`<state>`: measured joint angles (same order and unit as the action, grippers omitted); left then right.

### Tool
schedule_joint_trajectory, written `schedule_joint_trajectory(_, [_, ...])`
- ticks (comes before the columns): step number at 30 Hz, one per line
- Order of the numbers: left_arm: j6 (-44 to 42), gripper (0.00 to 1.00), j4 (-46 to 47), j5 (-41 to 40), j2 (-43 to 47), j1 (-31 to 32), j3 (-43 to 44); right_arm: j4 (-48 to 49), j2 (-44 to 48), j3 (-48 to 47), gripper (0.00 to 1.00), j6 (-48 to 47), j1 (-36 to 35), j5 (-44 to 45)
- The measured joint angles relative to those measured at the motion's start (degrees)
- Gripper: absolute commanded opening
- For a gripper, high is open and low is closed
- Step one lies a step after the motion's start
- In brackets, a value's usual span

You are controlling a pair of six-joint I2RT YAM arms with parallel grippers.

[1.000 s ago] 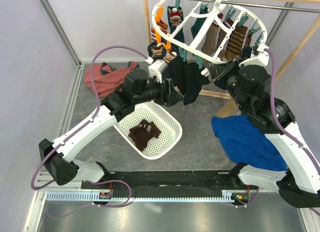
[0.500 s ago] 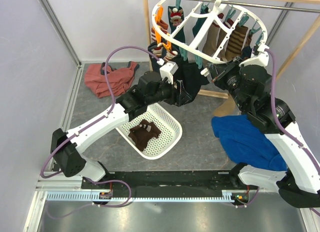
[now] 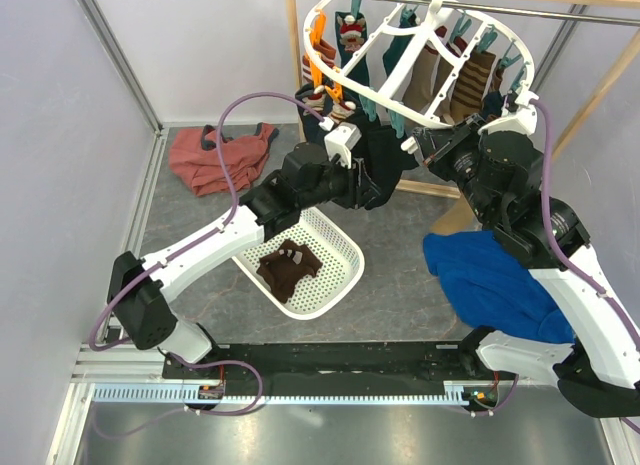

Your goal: Remove the socks clipped to the hanger

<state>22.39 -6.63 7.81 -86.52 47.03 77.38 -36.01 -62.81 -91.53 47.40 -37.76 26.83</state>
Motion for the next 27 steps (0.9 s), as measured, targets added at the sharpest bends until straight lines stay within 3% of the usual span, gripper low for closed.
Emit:
schedule_joint_trajectory(3, [0.0, 0.11, -0.1, 1.3, -0.4, 0.1, 0.0, 0.0, 0.0, 0.0, 0.17, 0.2, 0.0, 0.0])
schedule_joint_trajectory(6, [0.1, 0.02, 0.1, 2.2, -0.3, 0.3, 0.0, 0.0, 0.0, 0.0, 0.25, 0.4, 0.0, 0.0])
schedule_joint_trajectory(14, [1.5, 0.02, -0.1, 4.6, 3.6, 0.7, -2.9, -1.7, 0.0, 0.0, 0.5, 0.6, 0.0, 0.3])
schedule_joint_trajectory(21, [2.4, 0.02, -0.1, 4.6, 8.1, 1.7, -3.7, -8.7, -0.1, -3.0, 0.57, 0.2, 0.0, 1.4])
schedule_joint_trajectory(27, [2.4, 0.02, -0.9, 2.6, 8.9, 3.8, -3.7, -17.6, -4.0, -16.5, 0.58, 0.3, 0.0, 1.4])
